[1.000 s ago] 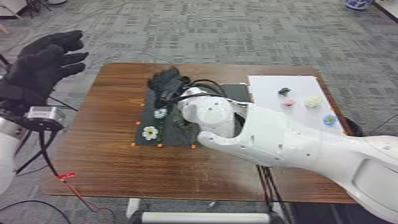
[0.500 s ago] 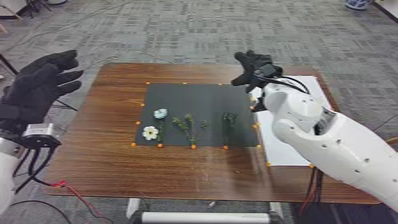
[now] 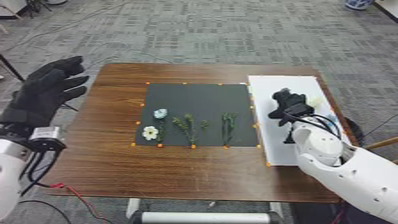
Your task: Arrange flowers
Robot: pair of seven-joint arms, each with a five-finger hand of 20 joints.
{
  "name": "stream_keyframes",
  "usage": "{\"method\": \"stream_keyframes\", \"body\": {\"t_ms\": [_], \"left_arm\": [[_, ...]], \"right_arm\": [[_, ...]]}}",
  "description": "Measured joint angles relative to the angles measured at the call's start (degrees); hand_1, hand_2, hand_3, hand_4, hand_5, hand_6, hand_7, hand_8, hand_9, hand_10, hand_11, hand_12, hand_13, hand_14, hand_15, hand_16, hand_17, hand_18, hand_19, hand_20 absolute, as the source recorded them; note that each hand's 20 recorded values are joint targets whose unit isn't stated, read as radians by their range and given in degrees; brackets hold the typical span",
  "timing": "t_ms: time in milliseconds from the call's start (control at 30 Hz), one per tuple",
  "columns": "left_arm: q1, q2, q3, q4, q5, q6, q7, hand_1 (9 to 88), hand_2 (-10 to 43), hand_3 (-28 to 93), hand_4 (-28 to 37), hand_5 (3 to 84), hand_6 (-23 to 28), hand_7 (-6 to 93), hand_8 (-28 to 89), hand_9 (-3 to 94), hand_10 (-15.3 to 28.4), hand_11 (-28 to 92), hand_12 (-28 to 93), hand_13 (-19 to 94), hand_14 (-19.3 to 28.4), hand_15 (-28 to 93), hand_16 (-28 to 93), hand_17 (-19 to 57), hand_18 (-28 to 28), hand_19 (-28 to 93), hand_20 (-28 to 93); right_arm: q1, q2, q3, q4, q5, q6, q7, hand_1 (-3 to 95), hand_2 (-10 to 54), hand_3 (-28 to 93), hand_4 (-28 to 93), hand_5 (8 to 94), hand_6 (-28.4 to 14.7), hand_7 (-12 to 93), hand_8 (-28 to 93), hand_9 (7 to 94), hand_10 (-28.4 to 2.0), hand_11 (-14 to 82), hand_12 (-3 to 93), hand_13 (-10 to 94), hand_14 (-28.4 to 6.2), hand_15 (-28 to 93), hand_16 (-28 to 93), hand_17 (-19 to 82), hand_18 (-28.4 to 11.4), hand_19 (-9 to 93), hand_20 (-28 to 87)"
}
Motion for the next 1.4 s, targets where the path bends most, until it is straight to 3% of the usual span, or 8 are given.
{"method": "stream_keyframes", "body": {"t_ms": [233,367,467,633,767,933,1067,1400], "left_arm": [[0.7,0.19,-1.26,-0.31,0.01,0.14,-0.19,24.1,-4.5,69,-28.3,23.7,2.4,27.1,-12,16.1,10.8,30,14,9,13.9,47,-7,-10.2,20.0,39,12],[1.7,0.2,-2.29,-0.51,0.0,0.14,-0.31,24.1,-4.5,69,-28.3,23.7,2.5,27.2,-12,16.0,10.8,30,14,9,13.9,47,-7,-10.2,20.0,39,12],[2.2,0.27,-2.75,-0.56,-0.01,0.14,-0.32,24.1,-4.5,69,-28.3,23.6,2.4,27.2,-12,16.0,10.8,30,14,9,13.8,47,-7,-10.2,20.0,39,12],[2.4,0.26,-3.04,-0.73,-0.01,0.14,-0.41,24.1,-4.4,69,-28.3,23.6,2.4,27.2,-12,16.0,10.8,30,14,9,13.8,47,-7,-10.3,20.0,39,12],[2.6,0.2,-3.37,-0.86,-0.02,0.15,-0.51,24.1,-4.5,69,-28.3,23.6,2.4,27.2,-12,16.0,10.8,30,15,9,13.9,47,-7,-10.3,20.0,39,12],[2.9,0.19,-3.78,-0.97,-0.04,0.2,-0.58,24.2,-4.4,69,-28.3,23.6,2.5,27.2,-12,16.0,10.9,30,14,9,13.9,47,-7,-10.3,20.0,39,12],[3.0,0.19,-3.84,-1.03,-0.04,0.29,-0.65,24.1,-4.4,69,-28.3,23.6,2.4,27.2,-12,16.0,10.9,30,15,9,13.9,47,-7,-10.2,20.0,39,12],[3.2,-0.19,-4.14,-1.3,0.05,0.37,-0.97,24.2,-4.6,69,-28.3,23.5,2.4,27.4,-12,16.0,10.9,30,14,9,13.8,47,-7,-10.2,20.0,39,12]], "right_arm": [[-5.5,1.8,8.4,-4.2,-0.9,-0.2,4.0,25.3,-9.5,88,-28,32.0,-6.3,21,-11,30.3,-14.5,20.3,21.7,40,-14.4,81,23,22,-21.6,82,58],[-11.1,3.3,17.3,-7.0,-0.4,-5.2,5.1,25.8,-9.5,88,-28,32.5,-6.4,21,-11,31.1,-14.9,20.7,22.3,41,-14.4,81,22,22,-21.7,82,58],[-13.7,4.0,21.4,-6.6,0.4,-9.4,6.0,26.1,-9.5,88,-28,34.6,-6.1,21,-11,34.4,-14.9,21.7,22.2,43,-14.4,81,22,24,-22.0,83,58],[-18.1,3.9,26.7,-4.2,2.7,-10.5,9.0,26.7,-9.5,87,-28,38.6,-5.5,24,-11,38.5,-15.0,24.3,22.1,47,-13.9,81,22,25,-22.0,84,57],[-19.5,3.8,26.7,-1.4,2.9,-9.9,12.4,27.2,-9.5,87,-28,41.2,-4.8,26,-12,41.2,-14.6,26.8,22.2,48,-13.4,80,23,26,-22.0,85,57],[-19.8,3.8,26.0,0.2,2.6,-8.5,13.1,29.5,-9.5,88,-28,47.2,-2.1,32,-15,47.2,-13.4,39.9,26.2,52,-10.9,78,26,28,-21.2,85,55],[-19.4,3.9,24.6,0.8,0.9,-5.8,12.7,28.9,-9.5,88,-28,45.0,-3.1,32,-15,46.1,-13.9,41.3,27.1,53,-10.5,77,28,28,-21.2,86,55],[-17.7,3.2,23.1,1.0,1.0,-5.8,11.3,28.7,-9.5,88,-28,43.2,-4.3,30,-13,47.1,-13.8,44.8,28.6,54,-10.2,77,29,29,-20.8,86,55]]}}
